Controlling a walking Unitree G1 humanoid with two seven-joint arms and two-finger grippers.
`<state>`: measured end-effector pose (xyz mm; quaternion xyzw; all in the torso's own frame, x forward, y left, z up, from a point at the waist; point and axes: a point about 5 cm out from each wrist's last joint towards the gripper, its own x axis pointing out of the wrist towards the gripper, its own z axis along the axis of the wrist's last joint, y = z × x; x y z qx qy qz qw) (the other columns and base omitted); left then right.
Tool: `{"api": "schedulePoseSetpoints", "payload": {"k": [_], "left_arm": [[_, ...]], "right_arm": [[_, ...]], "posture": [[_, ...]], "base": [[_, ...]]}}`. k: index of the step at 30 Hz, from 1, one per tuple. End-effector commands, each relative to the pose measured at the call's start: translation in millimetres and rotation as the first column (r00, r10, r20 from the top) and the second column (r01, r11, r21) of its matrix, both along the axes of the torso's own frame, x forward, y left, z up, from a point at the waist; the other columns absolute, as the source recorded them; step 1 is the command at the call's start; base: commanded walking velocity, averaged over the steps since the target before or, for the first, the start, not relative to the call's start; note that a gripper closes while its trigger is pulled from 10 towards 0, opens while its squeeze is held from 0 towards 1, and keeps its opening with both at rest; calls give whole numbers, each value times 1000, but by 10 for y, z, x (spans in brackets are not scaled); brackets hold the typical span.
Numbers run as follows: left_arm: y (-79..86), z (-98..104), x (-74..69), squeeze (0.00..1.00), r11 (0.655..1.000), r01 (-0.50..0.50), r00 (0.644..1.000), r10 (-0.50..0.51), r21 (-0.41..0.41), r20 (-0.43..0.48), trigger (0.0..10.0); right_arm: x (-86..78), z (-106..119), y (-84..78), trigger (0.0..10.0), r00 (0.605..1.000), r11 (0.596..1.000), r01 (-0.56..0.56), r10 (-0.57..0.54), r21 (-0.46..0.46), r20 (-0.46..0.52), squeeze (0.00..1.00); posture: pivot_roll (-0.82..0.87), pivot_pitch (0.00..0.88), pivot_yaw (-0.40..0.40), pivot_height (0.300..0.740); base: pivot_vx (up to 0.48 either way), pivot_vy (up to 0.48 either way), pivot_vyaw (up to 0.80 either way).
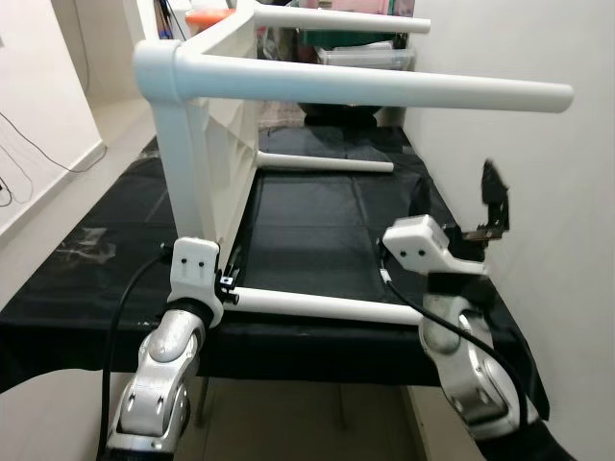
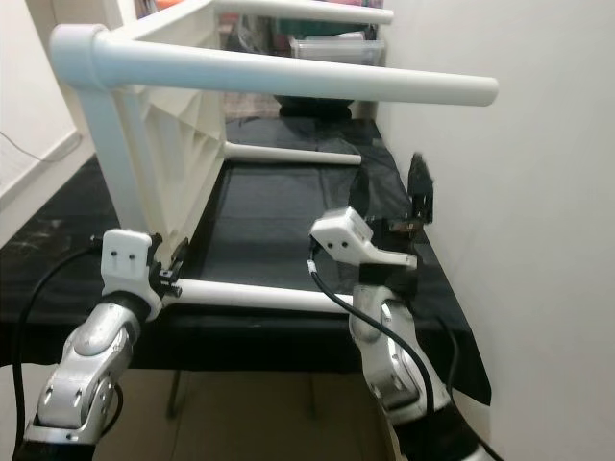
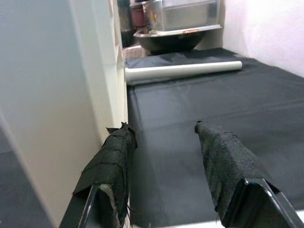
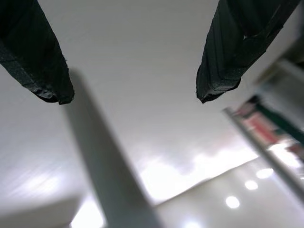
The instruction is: Building children table
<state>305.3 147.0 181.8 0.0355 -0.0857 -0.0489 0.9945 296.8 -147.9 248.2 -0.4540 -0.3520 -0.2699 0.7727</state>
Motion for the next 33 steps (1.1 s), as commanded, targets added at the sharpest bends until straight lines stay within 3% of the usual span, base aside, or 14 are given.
{"api": "schedulePoseSetpoints", "payload": {"k": [1,10,12,21,30,32,33], "left_arm": [[14,-7,35,0,1000,-16,1000,16,-4,-3,10000],[-34,18,138,0,1000,-18,1000,18,-23,10,10000],[-31,44,205,0,999,-25,999,26,-30,25,10000],[-6,67,252,0,999,-40,999,41,-34,35,10000],[119,21,289,0,996,-83,996,84,-34,29,10000],[144,14,298,0,995,-95,995,96,-41,25,10000],[150,12,302,0,994,-98,995,99,-42,25,10000]], "right_arm": [[10,77,0,10000,998,998,44,-42,-40,56,0],[134,349,61,10000,976,990,117,-100,-78,195,0],[231,441,75,10000,958,981,169,-141,-94,250,0],[341,623,105,10000,925,965,232,-181,-119,334,0],[404,827,193,10000,890,958,254,-177,-134,420,0],[409,854,207,9294,887,958,249,-168,-139,431,0],[413,866,213,7843,887,959,243,-161,-142,432,0]], "posture": [[56,92,-28,740],[60,109,-30,740],[61,115,-34,740],[61,126,-40,740],[58,134,-37,740],[58,132,-39,740],[58,132,-39,740]], "base": [[0,0,0],[0,0,0],[0,0,0],[0,0,0],[0,0,0],[0,0,0],[0,0,0]]}}
